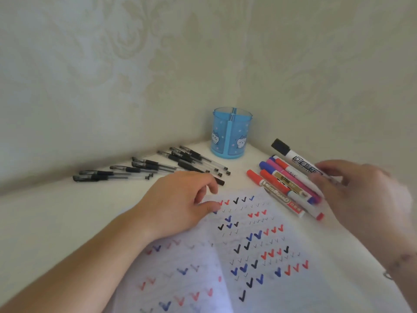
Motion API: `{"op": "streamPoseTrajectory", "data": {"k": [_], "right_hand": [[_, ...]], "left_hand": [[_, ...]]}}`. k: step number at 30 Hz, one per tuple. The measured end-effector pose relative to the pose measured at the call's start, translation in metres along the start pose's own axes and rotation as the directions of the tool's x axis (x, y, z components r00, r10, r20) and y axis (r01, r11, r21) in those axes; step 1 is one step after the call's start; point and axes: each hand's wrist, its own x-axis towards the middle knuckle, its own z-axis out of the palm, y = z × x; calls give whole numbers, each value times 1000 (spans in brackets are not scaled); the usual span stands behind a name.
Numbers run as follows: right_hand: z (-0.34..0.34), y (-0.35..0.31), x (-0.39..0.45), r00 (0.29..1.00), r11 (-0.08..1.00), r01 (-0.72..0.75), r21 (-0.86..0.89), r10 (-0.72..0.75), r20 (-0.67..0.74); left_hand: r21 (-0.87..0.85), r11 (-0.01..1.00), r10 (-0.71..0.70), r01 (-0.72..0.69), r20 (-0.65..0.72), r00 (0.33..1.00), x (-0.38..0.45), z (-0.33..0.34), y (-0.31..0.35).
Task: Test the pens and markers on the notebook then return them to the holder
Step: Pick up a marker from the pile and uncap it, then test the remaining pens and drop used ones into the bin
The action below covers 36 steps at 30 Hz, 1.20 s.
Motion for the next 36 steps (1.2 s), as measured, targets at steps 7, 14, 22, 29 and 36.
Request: {"op": "streamPoseTrajectory", "data": {"k": [7,14,22,29,36], "right_hand": [[44,12,15,987,967,68,-247,-29,157],[37,-11,19,980,958,158,-239,-122,159],[76,-115,9,799,880,472,-57,-400,448],[82,-118,11,869,915,399,55,-397,296],[18,-84,-13,962,444,-95,891,-191,197]], "left_hand": [[49,947,-321,319,41,946,4,4,-13],[106,939,-330,326,30,943,6,4,-13],[69,952,-297,297,-15,955,5,1,-7],[170,950,-217,262,-244,945,3,7,-8],[-28,991,114,-132,-351,929,1,7,3]]}}
